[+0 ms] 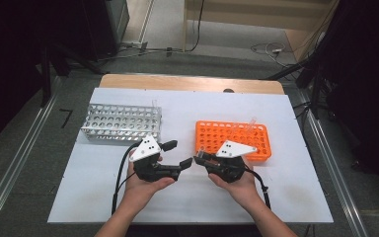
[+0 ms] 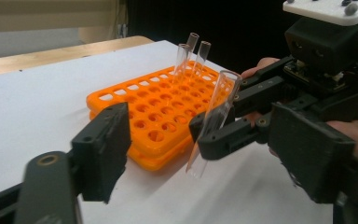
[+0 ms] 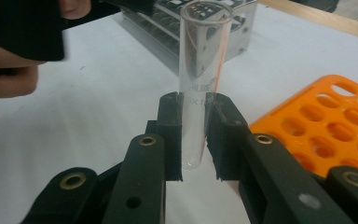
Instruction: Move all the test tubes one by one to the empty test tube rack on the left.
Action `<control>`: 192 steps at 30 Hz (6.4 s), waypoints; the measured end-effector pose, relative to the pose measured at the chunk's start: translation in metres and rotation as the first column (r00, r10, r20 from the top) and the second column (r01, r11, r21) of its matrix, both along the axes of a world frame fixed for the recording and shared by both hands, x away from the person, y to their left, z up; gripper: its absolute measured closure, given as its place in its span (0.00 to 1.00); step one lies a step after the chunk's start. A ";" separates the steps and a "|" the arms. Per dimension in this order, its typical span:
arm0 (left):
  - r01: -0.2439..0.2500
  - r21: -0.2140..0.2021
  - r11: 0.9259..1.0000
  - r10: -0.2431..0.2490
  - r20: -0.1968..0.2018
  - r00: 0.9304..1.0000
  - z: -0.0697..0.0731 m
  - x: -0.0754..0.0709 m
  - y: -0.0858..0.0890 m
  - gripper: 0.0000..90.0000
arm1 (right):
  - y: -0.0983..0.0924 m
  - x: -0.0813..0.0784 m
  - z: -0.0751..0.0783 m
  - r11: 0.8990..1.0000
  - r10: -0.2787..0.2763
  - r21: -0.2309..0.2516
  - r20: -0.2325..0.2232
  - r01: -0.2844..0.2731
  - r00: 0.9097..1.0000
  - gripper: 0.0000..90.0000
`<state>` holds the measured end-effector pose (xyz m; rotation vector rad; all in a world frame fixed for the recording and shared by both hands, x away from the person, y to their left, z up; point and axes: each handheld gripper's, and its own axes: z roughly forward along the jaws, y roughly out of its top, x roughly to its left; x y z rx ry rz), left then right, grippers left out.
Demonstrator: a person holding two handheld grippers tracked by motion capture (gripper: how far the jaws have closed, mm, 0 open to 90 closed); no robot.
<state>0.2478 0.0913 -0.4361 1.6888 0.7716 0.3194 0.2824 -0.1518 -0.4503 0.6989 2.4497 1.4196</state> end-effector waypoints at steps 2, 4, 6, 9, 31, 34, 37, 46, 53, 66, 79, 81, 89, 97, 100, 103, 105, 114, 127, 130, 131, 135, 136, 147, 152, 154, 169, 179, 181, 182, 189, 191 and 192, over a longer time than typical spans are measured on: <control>0.009 0.004 1.000 -0.009 -0.001 1.000 0.000 -0.001 -0.001 0.37 | 0.004 -0.003 0.000 1.000 0.015 -0.006 -0.001 -0.015 1.000 0.82; 0.021 -0.001 1.000 -0.021 0.001 1.000 0.000 -0.001 -0.003 0.43 | 0.008 -0.006 0.000 1.000 0.027 -0.007 -0.002 -0.027 1.000 0.82; 0.035 -0.007 0.999 -0.035 0.001 0.999 0.000 -0.002 -0.004 0.47 | 0.011 -0.009 0.000 0.999 0.037 -0.006 -0.008 -0.037 0.999 0.82; 0.050 -0.003 0.999 -0.050 0.005 0.999 0.000 -0.003 -0.005 0.55 | 0.016 -0.013 0.002 0.998 0.054 -0.012 -0.007 -0.054 0.999 0.82; 0.076 0.040 0.996 -0.077 0.022 0.997 -0.001 -0.005 -0.012 0.83 | 0.025 -0.020 0.004 0.996 0.080 -0.028 -0.031 -0.081 0.996 0.82; 0.071 0.041 0.997 -0.072 0.025 0.997 0.000 -0.005 -0.011 0.85 | 0.025 -0.019 0.004 0.996 0.081 -0.023 -0.032 -0.082 0.996 0.82; 0.066 0.036 0.997 -0.067 0.022 0.997 0.000 -0.005 -0.009 0.85 | 0.024 -0.019 0.004 0.997 0.079 -0.020 -0.026 -0.079 0.997 0.81; 0.044 0.026 0.999 -0.044 0.018 0.999 0.002 -0.002 -0.002 0.85 | 0.002 -0.014 0.010 0.996 0.052 0.070 -0.026 -0.050 0.998 0.45; 0.015 0.031 0.999 -0.016 0.018 1.000 0.004 0.002 0.008 0.85 | -0.027 -0.011 0.007 0.996 -0.004 0.085 0.004 0.004 1.000 0.23; -0.038 0.057 0.998 0.036 0.032 0.999 0.015 0.010 0.031 0.85 | -0.082 -0.011 0.004 0.994 -0.068 0.089 0.001 0.068 0.998 0.02; -0.125 0.051 0.991 0.122 0.058 0.991 0.027 0.027 0.057 0.85 | -0.126 -0.019 -0.004 0.988 -0.121 0.090 -0.018 0.122 0.993 0.00; -0.140 0.049 0.989 0.137 0.059 0.989 0.029 0.030 0.062 0.85 | -0.131 -0.019 -0.005 0.987 -0.129 0.091 -0.021 0.131 0.991 0.00; -0.203 0.055 0.978 0.199 0.070 0.978 0.038 0.047 0.081 0.85 | -0.142 -0.014 -0.010 0.983 -0.160 0.090 -0.026 0.161 0.987 0.00; -0.256 0.055 0.965 0.251 0.073 0.965 0.041 0.065 0.096 0.85 | -0.144 -0.013 -0.012 0.981 -0.170 0.090 -0.029 0.172 0.985 0.00; -0.276 0.056 0.959 0.272 0.070 0.960 0.041 0.071 0.100 0.85 | -0.145 -0.013 -0.012 0.981 -0.171 0.090 -0.027 0.173 0.985 0.00; -0.289 0.055 0.956 0.285 0.070 0.956 0.042 0.078 0.101 0.85 | -0.147 -0.012 -0.013 0.979 -0.177 0.093 -0.027 0.179 0.984 0.00; -0.304 0.058 0.951 0.299 0.075 0.951 0.043 0.082 0.102 0.85 | -0.148 -0.011 -0.013 0.979 -0.178 0.095 -0.028 0.179 0.984 0.00; -0.347 0.044 0.937 0.344 0.071 0.936 0.047 0.103 0.107 0.85 | -0.148 -0.011 -0.013 0.979 -0.177 0.095 -0.032 0.179 0.984 0.00; -0.395 0.004 0.919 0.394 0.041 0.918 0.044 0.133 0.105 0.85 | -0.150 -0.010 -0.014 0.978 -0.182 0.098 -0.038 0.185 0.983 0.00; -0.407 0.009 0.913 0.407 0.042 0.913 0.041 0.138 0.104 0.85 | -0.151 -0.010 -0.014 0.977 -0.183 0.103 -0.034 0.185 0.983 0.00; -0.414 0.011 0.910 0.413 0.040 0.910 0.041 0.140 0.103 0.85 | -0.151 -0.010 -0.014 0.977 -0.183 0.104 -0.034 0.185 0.983 0.00; -0.426 0.010 0.905 0.426 0.025 0.904 0.035 0.146 0.103 0.85 | -0.152 -0.009 -0.014 0.977 -0.185 0.105 -0.037 0.188 0.982 0.00; -0.432 0.011 0.902 0.431 0.023 0.902 0.034 0.147 0.103 0.85 | -0.152 -0.009 -0.014 0.977 -0.185 0.105 -0.037 0.188 0.982 0.00; -0.447 0.020 0.894 0.447 -0.002 0.894 0.023 0.157 0.103 0.85 | -0.153 -0.009 -0.015 0.976 -0.185 0.107 -0.040 0.188 0.982 0.00; -0.448 0.022 0.894 0.448 -0.016 0.894 0.017 0.158 0.104 0.85 | -0.153 -0.009 -0.015 0.976 -0.186 0.110 -0.040 0.189 0.982 0.00; -0.447 0.028 0.894 0.448 -0.020 0.894 0.015 0.158 0.103 0.85 | -0.153 -0.009 -0.015 0.976 -0.185 0.109 -0.038 0.188 0.982 0.00; -0.438 0.084 0.895 0.443 -0.044 0.896 0.002 0.158 0.097 0.85 | -0.151 -0.009 -0.016 0.978 -0.182 0.101 -0.041 0.185 0.983 0.00; -0.424 0.184 0.887 0.435 -0.020 0.900 0.001 0.156 0.090 0.85 | -0.151 -0.009 -0.016 0.978 -0.184 0.097 -0.042 0.187 0.982 0.00; -0.415 0.211 0.885 0.431 -0.029 0.902 -0.002 0.156 0.088 0.85 | -0.150 -0.009 -0.016 0.978 -0.183 0.096 -0.041 0.186 0.982 0.00; -0.417 0.218 0.882 0.434 -0.033 0.900 -0.002 0.156 0.087 0.85 | -0.150 -0.009 -0.016 0.978 -0.184 0.096 -0.041 0.187 0.982 0.00; -0.412 0.253 0.875 0.439 -0.056 0.897 -0.003 0.157 0.085 0.84 | -0.150 -0.009 -0.017 0.978 -0.184 0.093 -0.045 0.188 0.982 0.00; -0.412 0.271 0.870 0.444 -0.065 0.894 -0.003 0.157 0.085 0.84 | -0.150 -0.009 -0.017 0.978 -0.183 0.093 -0.047 0.187 0.982 0.00; -0.408 0.272 0.872 0.441 -0.073 0.894 -0.003 0.158 0.085 0.83 | -0.150 -0.009 -0.017 0.978 -0.183 0.093 -0.047 0.187 0.982 0.00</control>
